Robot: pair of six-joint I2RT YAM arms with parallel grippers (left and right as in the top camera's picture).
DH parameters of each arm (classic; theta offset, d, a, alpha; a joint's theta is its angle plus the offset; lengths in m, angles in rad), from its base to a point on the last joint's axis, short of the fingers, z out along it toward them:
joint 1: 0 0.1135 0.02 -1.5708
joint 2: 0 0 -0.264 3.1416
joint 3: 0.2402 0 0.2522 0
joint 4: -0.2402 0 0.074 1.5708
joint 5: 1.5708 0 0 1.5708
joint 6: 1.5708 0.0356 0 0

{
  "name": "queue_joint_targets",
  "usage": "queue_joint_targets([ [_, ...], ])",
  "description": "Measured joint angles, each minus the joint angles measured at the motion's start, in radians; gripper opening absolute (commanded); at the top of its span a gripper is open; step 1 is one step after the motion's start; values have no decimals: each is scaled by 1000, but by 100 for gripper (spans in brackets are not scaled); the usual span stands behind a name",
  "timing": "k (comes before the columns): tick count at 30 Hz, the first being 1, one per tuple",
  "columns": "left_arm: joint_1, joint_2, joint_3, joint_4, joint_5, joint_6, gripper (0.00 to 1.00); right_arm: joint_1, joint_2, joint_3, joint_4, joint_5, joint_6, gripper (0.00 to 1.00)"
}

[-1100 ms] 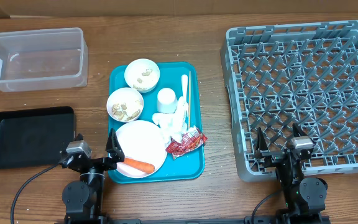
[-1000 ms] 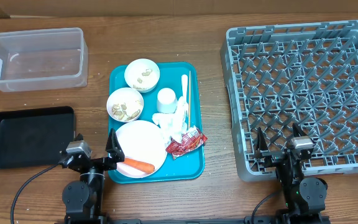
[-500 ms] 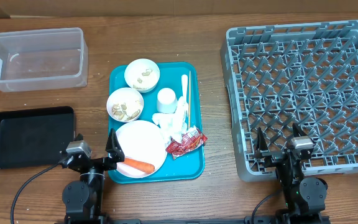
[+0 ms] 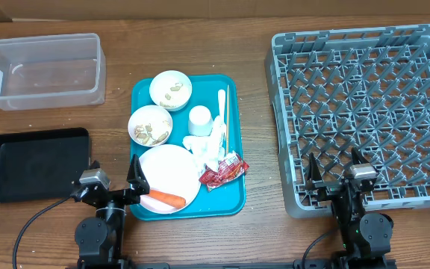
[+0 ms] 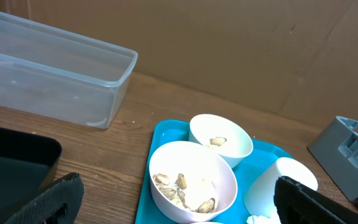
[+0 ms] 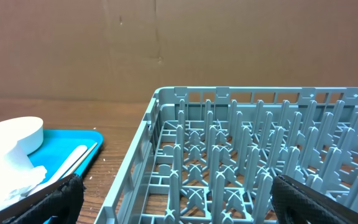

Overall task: Sort waste into correct bins and load items into the dishwasher rack
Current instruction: 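Move the left gripper toward the white bowl of peanut shells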

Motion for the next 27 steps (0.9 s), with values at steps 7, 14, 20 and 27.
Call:
queue_joint_targets([
  [7, 0, 0, 0, 0, 0, 0, 100, 0, 0, 0, 0, 0, 0, 100],
  [14, 0, 0, 0, 0, 0, 0, 100, 0, 0, 0, 0, 0, 0, 100],
  [20, 0, 0, 0, 0, 0, 0, 100, 0, 0, 0, 0, 0, 0, 100],
  [27, 0, 0, 0, 24, 153, -245, 100, 0, 0, 0, 0, 0, 0, 100],
])
